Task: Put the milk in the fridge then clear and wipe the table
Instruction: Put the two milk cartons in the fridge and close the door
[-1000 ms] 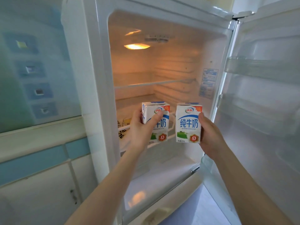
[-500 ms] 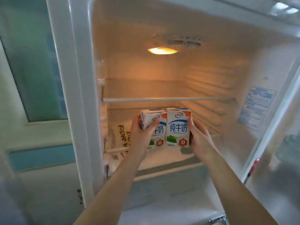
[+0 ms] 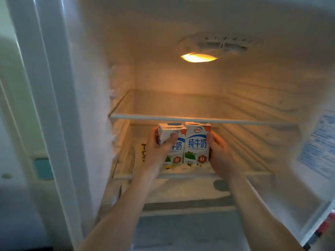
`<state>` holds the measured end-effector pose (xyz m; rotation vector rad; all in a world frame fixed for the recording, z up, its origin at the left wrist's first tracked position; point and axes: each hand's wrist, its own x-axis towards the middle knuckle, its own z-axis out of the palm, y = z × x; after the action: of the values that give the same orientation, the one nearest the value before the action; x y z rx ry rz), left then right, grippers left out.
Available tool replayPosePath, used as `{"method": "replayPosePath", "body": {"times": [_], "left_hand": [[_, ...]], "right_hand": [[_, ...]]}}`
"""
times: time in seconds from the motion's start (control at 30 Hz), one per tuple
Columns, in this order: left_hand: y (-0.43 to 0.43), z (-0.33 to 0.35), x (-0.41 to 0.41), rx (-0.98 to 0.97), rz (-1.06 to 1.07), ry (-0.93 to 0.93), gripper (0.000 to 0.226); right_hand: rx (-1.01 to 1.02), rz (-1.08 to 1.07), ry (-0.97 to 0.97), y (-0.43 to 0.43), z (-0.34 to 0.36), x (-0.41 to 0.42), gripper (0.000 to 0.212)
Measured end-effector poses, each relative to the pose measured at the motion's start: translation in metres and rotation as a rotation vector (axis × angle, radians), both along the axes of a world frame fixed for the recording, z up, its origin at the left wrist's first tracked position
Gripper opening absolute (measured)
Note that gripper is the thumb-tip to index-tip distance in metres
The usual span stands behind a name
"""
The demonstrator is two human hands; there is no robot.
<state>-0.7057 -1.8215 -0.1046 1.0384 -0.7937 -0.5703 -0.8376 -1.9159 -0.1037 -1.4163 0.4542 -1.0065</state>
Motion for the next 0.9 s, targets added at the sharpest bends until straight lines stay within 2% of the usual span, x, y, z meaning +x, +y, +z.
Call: {"method": "replayPosePath", "body": {"times": [0.1,0.27,0.43,0.5,0.57,0.7,0.9], "left_hand": [[0.000,-0.001,0.002,0.015,-0.017,-0.006,0.026],[0.003,0.002,0.006,0.039,-0.039,-0.078,0.026],[0.004,0.000,0.015,0.199,0.052,-0.337,0.045],[0.007,0.001,0.018,0.317,0.073,-0.499,0.055],[0.009,0.004,0.020,0.366,0.101,-0.570,0.060],[0.007,0.006,0.018,0.360,0.128,-0.578,0.058],[-0.014,0.008,0.019,0.373,0.123,-0.576,0.057]], "right_hand": [[-0.021,0.043,0.013,-0.005,-0.004,0.002,0.047],[-0.050,0.066,0.069,-0.012,-0.008,-0.002,0.036],[-0.128,0.099,0.186,-0.012,-0.005,-0.012,0.030],[-0.225,0.096,0.329,-0.011,-0.001,-0.016,0.032],[-0.306,0.054,0.479,-0.011,0.003,-0.016,0.042],[-0.320,-0.032,0.528,-0.014,0.005,-0.011,0.037],[-0.298,-0.013,0.524,-0.032,0.010,-0.005,0.037]]}}
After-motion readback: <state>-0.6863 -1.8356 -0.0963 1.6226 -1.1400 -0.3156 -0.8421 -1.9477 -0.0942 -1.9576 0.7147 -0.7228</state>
